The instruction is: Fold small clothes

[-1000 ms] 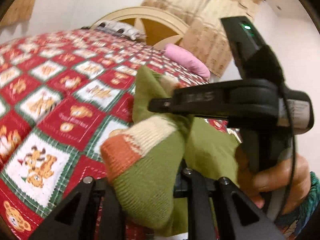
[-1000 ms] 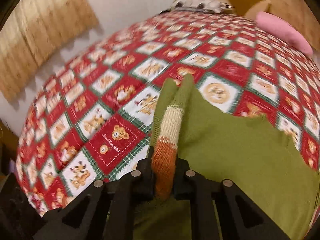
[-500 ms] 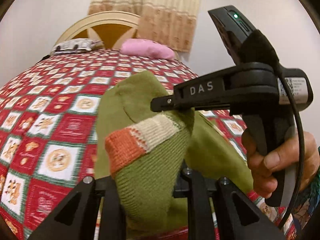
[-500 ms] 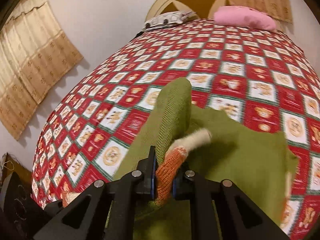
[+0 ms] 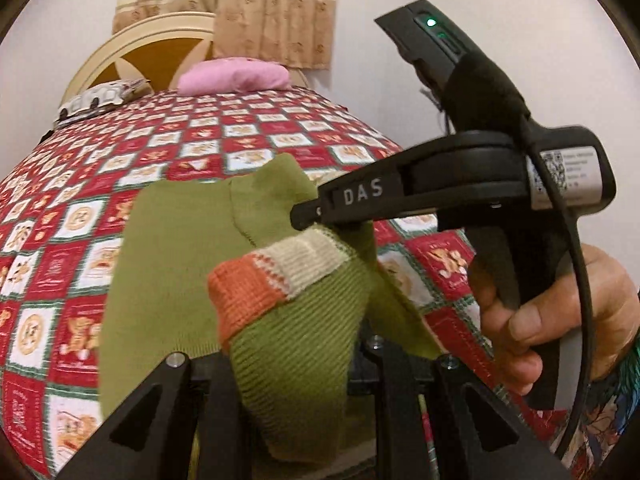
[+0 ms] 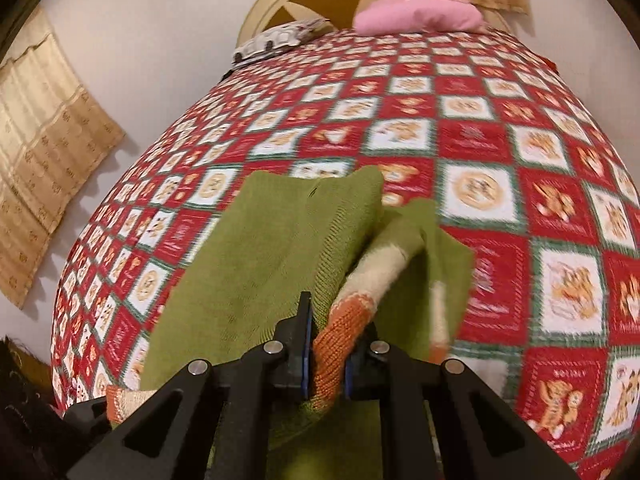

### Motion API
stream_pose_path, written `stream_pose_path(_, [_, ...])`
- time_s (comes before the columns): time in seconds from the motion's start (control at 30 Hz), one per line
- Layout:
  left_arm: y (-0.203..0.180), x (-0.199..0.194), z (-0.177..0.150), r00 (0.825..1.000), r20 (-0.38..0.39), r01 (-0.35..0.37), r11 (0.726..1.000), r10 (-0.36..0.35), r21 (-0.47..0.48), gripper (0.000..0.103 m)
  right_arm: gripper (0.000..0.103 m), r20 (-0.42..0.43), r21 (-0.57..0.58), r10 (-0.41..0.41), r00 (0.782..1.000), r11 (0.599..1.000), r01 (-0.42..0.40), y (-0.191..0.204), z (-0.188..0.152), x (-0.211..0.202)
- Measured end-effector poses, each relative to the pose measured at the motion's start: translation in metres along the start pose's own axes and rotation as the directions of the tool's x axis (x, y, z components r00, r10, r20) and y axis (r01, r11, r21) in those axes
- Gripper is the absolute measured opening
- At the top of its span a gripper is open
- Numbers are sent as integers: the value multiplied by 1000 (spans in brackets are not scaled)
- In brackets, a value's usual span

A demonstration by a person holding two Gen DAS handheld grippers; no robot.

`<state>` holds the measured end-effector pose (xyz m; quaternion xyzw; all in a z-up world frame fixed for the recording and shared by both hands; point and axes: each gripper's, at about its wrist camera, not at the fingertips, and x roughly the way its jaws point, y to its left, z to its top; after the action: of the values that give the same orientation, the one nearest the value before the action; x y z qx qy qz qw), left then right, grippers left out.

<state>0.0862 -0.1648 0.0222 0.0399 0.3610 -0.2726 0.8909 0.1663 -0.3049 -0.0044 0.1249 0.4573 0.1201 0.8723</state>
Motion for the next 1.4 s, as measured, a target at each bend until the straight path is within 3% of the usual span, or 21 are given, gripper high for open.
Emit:
stream_pose_path(0.2, [-24, 24, -9, 998, -58, -32, 996, 37, 88, 20, 11, -26, 52, -22, 999, 998, 24, -33, -19, 21])
stream_pose_path(0.3, [-25, 18, -11, 998, -63, 10, 993, -3, 120, 27, 14, 9, 114, 36, 999, 993, -37, -48, -27, 22])
stream_pose_path(0.33, [-21, 12, -10, 997, -72, 40, 993, -32, 107, 33, 15, 18, 163, 64, 998, 984, -66, -55, -29, 20])
stream_pose_path(0.4, [-10, 0, -12, 991, -101, 96, 993, -88, 73, 55, 16, 34, 199, 74, 997, 977, -79, -61, -35, 11])
stream_pose_path(0.43, [0, -14, -16, 989, -100, 112, 992, -106, 58, 72, 17, 46, 193, 59, 997, 979, -67, -60, -42, -1])
stream_pose_path(0.5, [14, -39, -26, 991, -56, 125, 991, -123, 48, 78, 25, 69, 186, 11, 998, 982, -23, -57, -53, -21])
stream_pose_path(0.6, [39, -73, -48, 995, -6, 102, 994, -102, 41, 90, 25, 107, 203, -73, 992, 978, 50, -53, -77, -59])
stream_pose_path(0.67, [57, -87, -61, 998, 18, 52, 998, -53, 31, 92, 25, 136, 201, -123, 983, 975, 94, -38, -93, -84])
stream_pose_path(0.83, [84, -90, -71, 999, -34, -7, 999, 6, -41, 92, 27, 204, 106, -74, 976, 993, 53, 19, -103, -111])
stream_pose_path(0.9, [90, -89, -70, 999, -46, -7, 997, 3, -75, 92, 49, 194, 56, -70, 978, 997, 60, 36, -104, -107])
stream_pose_path(0.97, [94, -94, -71, 999, -51, -10, 995, 5, -98, 92, 53, 160, 5, -114, 981, 993, 115, 51, -102, -90])
stream_pose_path(1.07, [96, -99, -74, 999, -51, -23, 995, 18, -101, 92, 50, 84, -1, -160, 983, 987, 161, 51, -106, -63])
stream_pose_path(1.1, [98, -100, -75, 998, -53, -29, 994, 24, -103, 92, 29, 62, -3, -168, 984, 986, 168, 50, -109, -53])
stream_pose_path(1.13, [100, -101, -76, 998, -56, -33, 994, 27, -107, 92, 19, 33, -14, -188, 982, 982, 188, 51, -113, -43])
stream_pose_path(1.17, [102, -102, -76, 998, -60, -34, 993, 27, -113, 92, 16, 28, -11, -198, 980, 980, 199, 49, -118, -40])
stream_pose_path(1.3, [111, -102, -74, 998, -59, -37, 991, 30, -128, 92, 11, 144, 161, -95, 985, 984, 71, 28, -129, -70])
stream_pose_path(1.33, [113, -101, -73, 998, -58, -41, 990, 33, -135, 92, 11, 204, 239, -52, 978, 971, 2, 15, -137, -84])
stream_pose_path(1.4, [118, -99, -73, 998, -61, -36, 987, 27, -155, 92, 11, 228, 308, -51, 972, 951, -23, 3, -147, -90])
